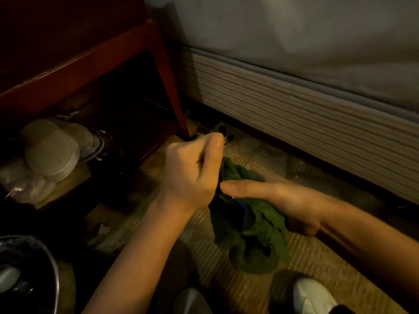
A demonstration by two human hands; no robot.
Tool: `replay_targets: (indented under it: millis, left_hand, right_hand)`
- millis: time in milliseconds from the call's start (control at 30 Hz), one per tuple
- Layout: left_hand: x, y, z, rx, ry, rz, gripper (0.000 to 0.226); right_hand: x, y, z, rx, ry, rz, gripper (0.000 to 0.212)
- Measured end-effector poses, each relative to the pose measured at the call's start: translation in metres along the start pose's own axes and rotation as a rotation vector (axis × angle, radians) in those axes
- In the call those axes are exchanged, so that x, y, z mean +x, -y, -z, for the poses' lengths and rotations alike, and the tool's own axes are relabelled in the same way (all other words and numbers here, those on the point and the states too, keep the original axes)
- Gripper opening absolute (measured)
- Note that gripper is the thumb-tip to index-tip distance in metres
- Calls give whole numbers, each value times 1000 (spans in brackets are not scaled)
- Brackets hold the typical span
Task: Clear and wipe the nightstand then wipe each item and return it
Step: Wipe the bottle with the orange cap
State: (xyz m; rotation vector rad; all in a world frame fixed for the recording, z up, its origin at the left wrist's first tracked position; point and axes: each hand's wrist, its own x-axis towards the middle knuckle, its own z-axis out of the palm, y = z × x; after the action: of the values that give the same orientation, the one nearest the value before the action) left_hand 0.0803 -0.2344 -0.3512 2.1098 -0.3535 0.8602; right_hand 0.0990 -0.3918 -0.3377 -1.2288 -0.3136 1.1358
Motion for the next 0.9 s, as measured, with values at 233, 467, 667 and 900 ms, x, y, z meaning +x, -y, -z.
replay_targets:
  millis: [233, 467, 667, 900]
  left_hand:
    - [4, 2, -13, 310, 350, 677, 53]
    - [-6, 3, -17, -150, 75, 86, 43]
    - [1, -2, -13, -349, 106, 60, 50]
    - [5, -1, -18, 170, 225, 332, 48]
  right_hand:
    - [2, -2, 0, -1482, -467, 306, 44]
    - [4, -6, 22, -16, 202, -191, 54]
    - [-1, -8, 21, 202, 359, -261, 34]
    - [0, 12, -9, -1139, -501, -32, 34]
